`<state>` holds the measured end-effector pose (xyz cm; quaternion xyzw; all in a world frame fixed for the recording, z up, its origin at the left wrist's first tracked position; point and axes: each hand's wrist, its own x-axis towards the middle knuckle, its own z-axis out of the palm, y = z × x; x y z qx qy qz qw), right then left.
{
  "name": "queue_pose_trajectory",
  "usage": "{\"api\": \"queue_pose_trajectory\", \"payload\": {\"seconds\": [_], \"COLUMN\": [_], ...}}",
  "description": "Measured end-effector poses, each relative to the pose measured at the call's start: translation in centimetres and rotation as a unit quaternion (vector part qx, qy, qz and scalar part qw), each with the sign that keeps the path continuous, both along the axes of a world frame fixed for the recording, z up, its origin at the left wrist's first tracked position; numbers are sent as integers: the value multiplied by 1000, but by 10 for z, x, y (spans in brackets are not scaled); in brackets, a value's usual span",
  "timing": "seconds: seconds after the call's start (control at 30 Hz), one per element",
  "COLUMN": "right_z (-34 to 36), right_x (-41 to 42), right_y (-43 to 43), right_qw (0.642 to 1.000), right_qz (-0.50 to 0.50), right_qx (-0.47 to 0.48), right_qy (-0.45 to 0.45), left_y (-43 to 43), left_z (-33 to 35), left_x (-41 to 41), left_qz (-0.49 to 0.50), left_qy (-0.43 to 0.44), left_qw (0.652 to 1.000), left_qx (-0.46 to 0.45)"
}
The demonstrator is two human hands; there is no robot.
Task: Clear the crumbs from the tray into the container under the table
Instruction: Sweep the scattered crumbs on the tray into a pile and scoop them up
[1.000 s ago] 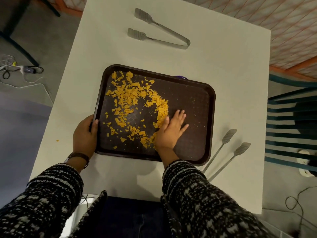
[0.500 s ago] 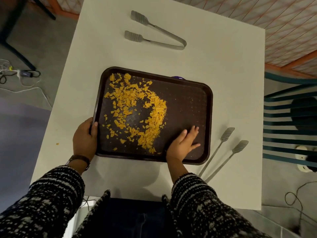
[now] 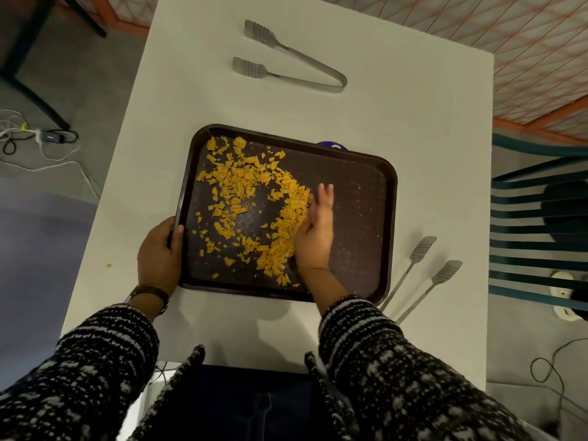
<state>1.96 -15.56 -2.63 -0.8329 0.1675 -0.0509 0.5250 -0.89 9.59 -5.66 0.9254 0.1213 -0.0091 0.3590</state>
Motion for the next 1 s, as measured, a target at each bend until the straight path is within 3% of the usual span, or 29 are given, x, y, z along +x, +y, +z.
{"api": "queue_pose_trajectory", "payload": {"seconds": [0.07,0.13,0.27,0.37,0.5,0.63,0.83,1.0], "right_z": [5,9,14,8,-3,-18,-25,-21], "right_x": [-1,-5,-16,-33,-63,-88,-93,-91], "right_y": [-23,-41,-57,-78,-115,-129,-126,-124], "right_qw": [996,991,981,939,920,916,933,969], "right_qz": [3,18,124,217,161,142,103,-45], "right_qx": [82,94,-107,-266,-355,-362,-334,-235], "right_qy": [46,94,98,29,47,99,82,66], "left_y": [-4,-5,-5,-18,-44,-62,-82,-119], "left_z": [-2,-1,12,26,29,19,5,4], "left_x": [1,1,2,-5,-15,-13,-5,-1], "left_qz": [-6,-7,29,8,-78,-72,-54,-98], "left_qy": [2,4,28,7,22,70,118,119], "left_qw": [1000,1000,998,1000,997,993,983,980], "left_qx": [-5,-17,-42,-13,20,57,134,129]}}
